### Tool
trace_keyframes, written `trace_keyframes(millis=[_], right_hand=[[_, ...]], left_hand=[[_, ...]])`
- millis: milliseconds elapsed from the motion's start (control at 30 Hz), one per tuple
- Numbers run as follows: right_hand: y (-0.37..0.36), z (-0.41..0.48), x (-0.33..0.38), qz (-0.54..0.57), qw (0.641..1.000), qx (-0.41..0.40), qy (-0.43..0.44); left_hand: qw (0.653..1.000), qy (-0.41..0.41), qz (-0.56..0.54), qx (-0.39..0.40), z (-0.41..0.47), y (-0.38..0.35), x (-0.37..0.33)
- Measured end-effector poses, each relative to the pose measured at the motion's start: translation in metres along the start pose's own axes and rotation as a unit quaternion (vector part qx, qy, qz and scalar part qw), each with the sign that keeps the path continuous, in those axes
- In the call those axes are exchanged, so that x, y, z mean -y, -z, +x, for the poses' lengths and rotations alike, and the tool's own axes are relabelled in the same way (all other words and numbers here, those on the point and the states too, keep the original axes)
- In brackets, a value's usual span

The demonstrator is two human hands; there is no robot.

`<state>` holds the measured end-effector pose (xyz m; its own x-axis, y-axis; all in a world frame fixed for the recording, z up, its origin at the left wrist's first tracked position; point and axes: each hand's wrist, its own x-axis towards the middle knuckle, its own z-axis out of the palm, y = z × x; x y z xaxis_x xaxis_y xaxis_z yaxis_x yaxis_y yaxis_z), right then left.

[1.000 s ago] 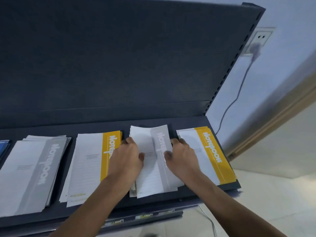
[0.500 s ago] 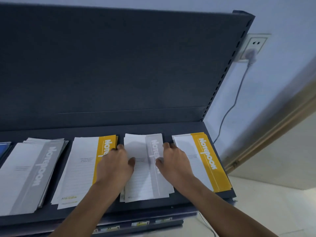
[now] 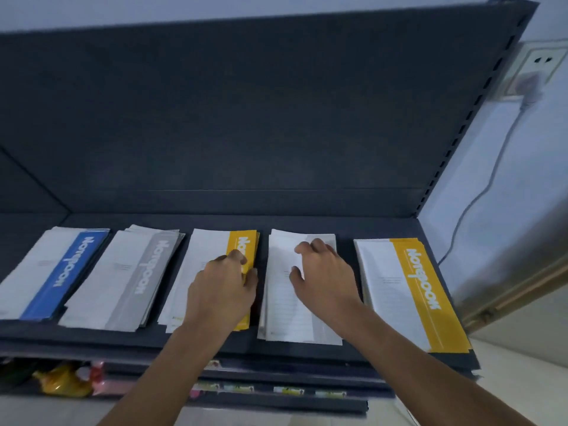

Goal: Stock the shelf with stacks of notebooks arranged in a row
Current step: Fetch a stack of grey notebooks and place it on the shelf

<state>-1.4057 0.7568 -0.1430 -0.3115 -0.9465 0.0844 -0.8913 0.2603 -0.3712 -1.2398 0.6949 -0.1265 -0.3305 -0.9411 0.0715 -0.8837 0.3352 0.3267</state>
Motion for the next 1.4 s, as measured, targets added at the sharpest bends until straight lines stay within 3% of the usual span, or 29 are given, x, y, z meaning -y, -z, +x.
trace_keyframes(millis=[233,633,933,1400], right_hand=[[-0.018,0.017,0.059,0.053,0.994,0.011,0.091],[-0.053,0.026,0.210,0.077,0.952,0.128,0.268],[-0.098,0.026,0.365,0.049,0.925,0.163,0.339],[-0.178,0.002,0.606,0.056,0.892,0.191,0.407]], left_hand=[[0.997,0.071,-0.009,-0.038,-0.010,0.031,0.054],[0.974,0.212,-0.016,-0.083,-0.054,0.097,0.178],[0.955,0.256,-0.008,-0.148,-0.077,0.146,0.329],[0.940,0.303,-0.007,-0.158,-0.134,0.227,0.549]])
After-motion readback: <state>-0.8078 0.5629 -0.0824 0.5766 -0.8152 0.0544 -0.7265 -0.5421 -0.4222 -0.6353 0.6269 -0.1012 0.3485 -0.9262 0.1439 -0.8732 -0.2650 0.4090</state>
